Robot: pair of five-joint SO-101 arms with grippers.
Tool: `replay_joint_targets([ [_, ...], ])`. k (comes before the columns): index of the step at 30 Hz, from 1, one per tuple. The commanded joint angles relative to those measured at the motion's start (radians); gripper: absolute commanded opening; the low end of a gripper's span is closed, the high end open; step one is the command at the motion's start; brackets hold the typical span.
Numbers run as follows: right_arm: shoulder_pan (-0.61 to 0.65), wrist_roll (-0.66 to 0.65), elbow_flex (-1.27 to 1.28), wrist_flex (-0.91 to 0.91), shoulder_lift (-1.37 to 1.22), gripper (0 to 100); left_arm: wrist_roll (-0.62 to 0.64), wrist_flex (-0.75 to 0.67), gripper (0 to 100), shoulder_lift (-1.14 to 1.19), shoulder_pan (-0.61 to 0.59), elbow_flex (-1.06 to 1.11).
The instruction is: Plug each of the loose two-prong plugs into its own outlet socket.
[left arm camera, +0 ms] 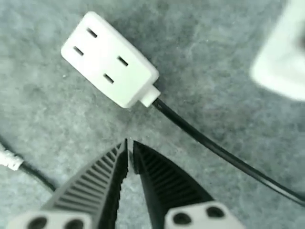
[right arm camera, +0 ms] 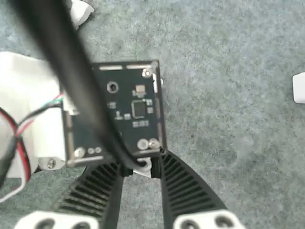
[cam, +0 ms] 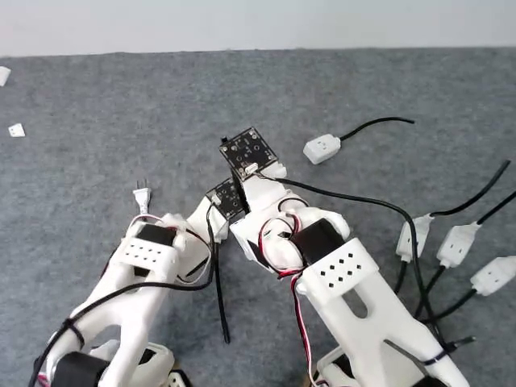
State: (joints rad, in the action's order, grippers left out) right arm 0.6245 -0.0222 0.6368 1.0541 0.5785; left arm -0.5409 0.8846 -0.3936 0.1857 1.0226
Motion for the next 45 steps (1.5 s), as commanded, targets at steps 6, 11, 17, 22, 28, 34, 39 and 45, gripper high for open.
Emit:
replay_joint_targets([
  [6,-0.038,0.04,0.068,-0.163,0.012,0.9,0.209,-0.253,1,-0.052,-0.118,0.027],
  [11,-0.076,0.135,0.14,-0.326,0.012,0.9,0.381,-0.399,1,-0.052,-0.285,0.019],
  [17,-0.071,0.206,0.181,-0.456,-0.031,0.8,0.549,-0.422,1,-0.043,-0.396,-0.048],
  [22,-0.059,0.209,0.043,-0.427,-0.191,0.8,0.555,-0.451,1,-0.044,-0.427,-0.05],
  [28,-0.064,0.218,-0.123,-0.398,-0.366,0.8,0.56,-0.494,1,-0.044,-0.457,-0.045],
  [34,-0.056,0.216,-0.158,-0.433,-0.41,0.8,0.56,-0.494,1,-0.043,-0.457,-0.045],
  [39,-0.056,0.265,-0.201,-0.43,-0.449,0.8,0.56,-0.494,1,-0.043,-0.457,-0.045],
  [45,-0.013,0.276,-0.245,-0.43,-0.487,0.8,0.557,-0.494,1,-0.043,-0.457,-0.045],
])
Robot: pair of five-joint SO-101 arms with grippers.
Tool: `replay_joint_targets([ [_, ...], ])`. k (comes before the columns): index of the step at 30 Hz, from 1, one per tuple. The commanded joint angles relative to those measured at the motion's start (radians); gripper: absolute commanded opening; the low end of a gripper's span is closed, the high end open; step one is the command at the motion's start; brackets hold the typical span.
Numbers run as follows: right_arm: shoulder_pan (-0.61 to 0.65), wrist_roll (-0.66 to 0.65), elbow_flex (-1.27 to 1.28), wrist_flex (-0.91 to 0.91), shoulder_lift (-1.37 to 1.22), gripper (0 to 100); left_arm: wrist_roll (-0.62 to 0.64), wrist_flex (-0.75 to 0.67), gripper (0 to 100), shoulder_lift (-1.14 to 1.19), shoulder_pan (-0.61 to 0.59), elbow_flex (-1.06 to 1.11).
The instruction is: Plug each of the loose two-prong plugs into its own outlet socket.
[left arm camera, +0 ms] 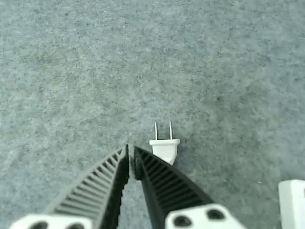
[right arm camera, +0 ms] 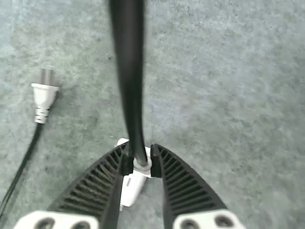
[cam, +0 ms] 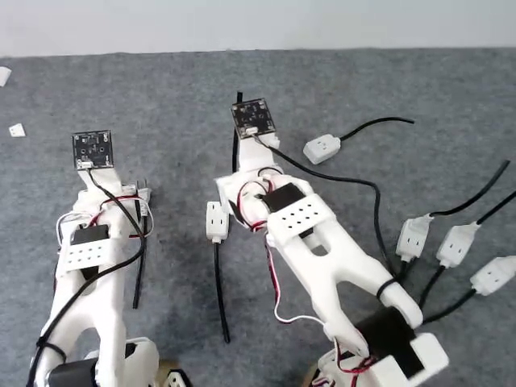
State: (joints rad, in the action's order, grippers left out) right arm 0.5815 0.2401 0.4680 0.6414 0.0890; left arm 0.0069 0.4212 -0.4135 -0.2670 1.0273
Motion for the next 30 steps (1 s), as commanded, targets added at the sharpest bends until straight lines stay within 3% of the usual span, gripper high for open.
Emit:
replay_joint_targets([
  [1,0.044,0.014,-0.089,-0.018,-0.005,0.8,0.009,-0.031,1,-0.023,-0.005,-0.05],
  [30,0.018,0.009,-0.166,0.025,-0.14,0.8,0.006,-0.026,1,-0.021,-0.006,-0.048],
])
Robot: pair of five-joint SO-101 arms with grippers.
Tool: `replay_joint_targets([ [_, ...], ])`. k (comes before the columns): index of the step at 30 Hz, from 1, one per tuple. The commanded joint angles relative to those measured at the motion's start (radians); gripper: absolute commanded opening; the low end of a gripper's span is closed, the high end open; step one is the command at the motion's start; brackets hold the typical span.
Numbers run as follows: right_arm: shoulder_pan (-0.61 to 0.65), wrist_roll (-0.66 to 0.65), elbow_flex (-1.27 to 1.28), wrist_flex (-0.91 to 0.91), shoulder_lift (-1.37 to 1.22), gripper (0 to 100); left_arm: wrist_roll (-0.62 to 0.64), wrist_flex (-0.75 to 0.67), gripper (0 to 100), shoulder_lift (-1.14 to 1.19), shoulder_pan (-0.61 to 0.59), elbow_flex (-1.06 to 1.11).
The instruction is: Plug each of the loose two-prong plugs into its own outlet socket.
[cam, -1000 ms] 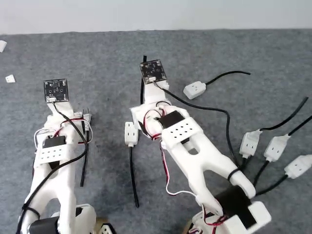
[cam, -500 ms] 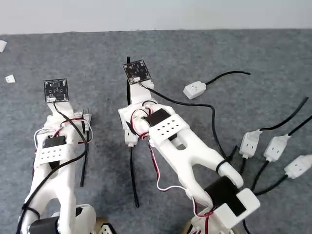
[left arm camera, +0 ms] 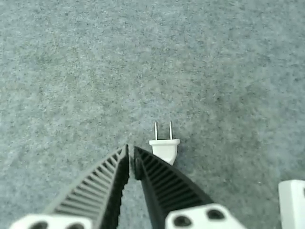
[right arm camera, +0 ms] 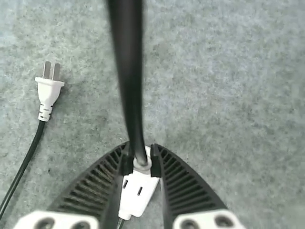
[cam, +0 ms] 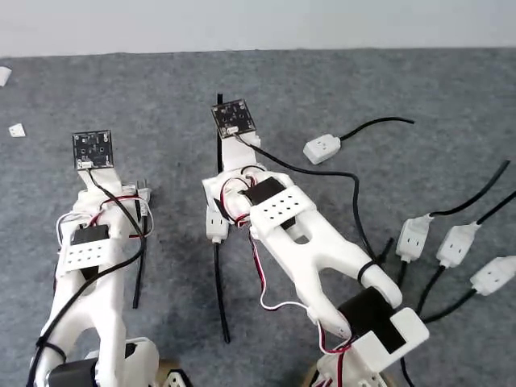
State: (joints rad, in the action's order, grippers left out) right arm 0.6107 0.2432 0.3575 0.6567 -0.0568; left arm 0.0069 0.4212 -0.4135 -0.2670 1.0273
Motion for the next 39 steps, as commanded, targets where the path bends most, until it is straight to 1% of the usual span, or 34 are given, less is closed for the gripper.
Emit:
replay_joint_targets([
  [1,-0.012,0.006,-0.055,0.01,0.005,0.8,0.006,-0.026,1,-0.021,-0.006,-0.048],
  [7,-0.013,-0.04,-0.026,-0.001,0.005,0.8,0.006,-0.026,1,-0.021,-0.006,-0.048],
  [19,-0.045,-0.044,-0.023,0.001,0.005,0.8,0.006,-0.026,1,-0.021,-0.006,-0.048],
  [23,-0.039,-0.068,-0.021,0.001,0.005,0.8,0.006,-0.026,1,-0.021,-0.006,-0.048],
  [39,-0.01,-0.064,-0.026,-0.035,-0.012,0.8,0.006,-0.026,1,-0.021,-0.006,-0.048],
])
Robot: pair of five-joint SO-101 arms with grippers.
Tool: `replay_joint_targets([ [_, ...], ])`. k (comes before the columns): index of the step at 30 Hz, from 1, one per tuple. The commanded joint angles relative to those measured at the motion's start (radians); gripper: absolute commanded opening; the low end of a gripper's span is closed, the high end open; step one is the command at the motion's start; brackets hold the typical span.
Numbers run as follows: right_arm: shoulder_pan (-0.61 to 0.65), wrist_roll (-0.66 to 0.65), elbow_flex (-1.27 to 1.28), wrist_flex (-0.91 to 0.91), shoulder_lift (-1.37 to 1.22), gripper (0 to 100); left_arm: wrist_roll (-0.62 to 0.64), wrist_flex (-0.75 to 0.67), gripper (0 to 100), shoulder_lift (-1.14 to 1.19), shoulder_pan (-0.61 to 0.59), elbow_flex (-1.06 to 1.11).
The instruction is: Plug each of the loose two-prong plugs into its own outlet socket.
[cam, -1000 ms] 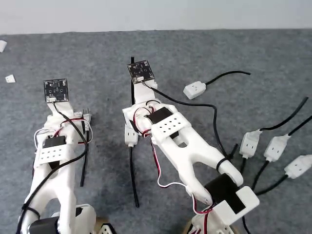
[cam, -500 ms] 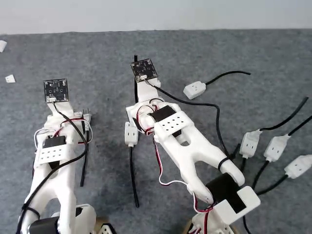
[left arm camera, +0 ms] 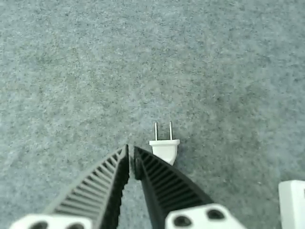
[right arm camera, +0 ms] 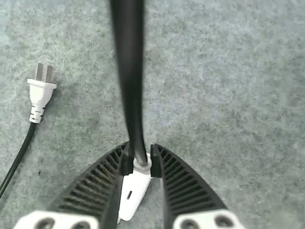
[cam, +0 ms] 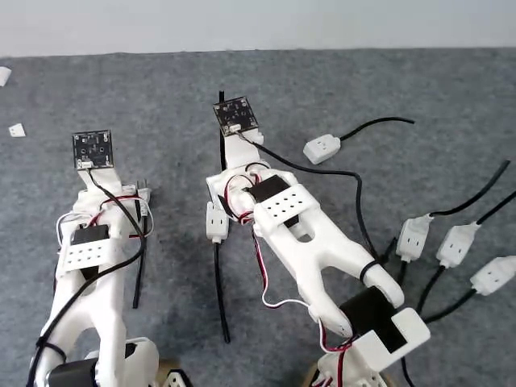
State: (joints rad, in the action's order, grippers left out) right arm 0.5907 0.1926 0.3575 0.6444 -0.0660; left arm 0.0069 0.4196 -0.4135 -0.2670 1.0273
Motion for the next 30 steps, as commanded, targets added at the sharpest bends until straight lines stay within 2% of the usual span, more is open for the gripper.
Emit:
replay_joint_targets([
  [1,0.01,-0.014,-0.029,-0.025,-0.013,0.8,0.006,-0.025,1,-0.021,-0.006,-0.048],
  [30,0.041,-0.015,-0.041,-0.021,-0.045,0.8,0.006,-0.025,1,-0.021,-0.006,-0.048],
])
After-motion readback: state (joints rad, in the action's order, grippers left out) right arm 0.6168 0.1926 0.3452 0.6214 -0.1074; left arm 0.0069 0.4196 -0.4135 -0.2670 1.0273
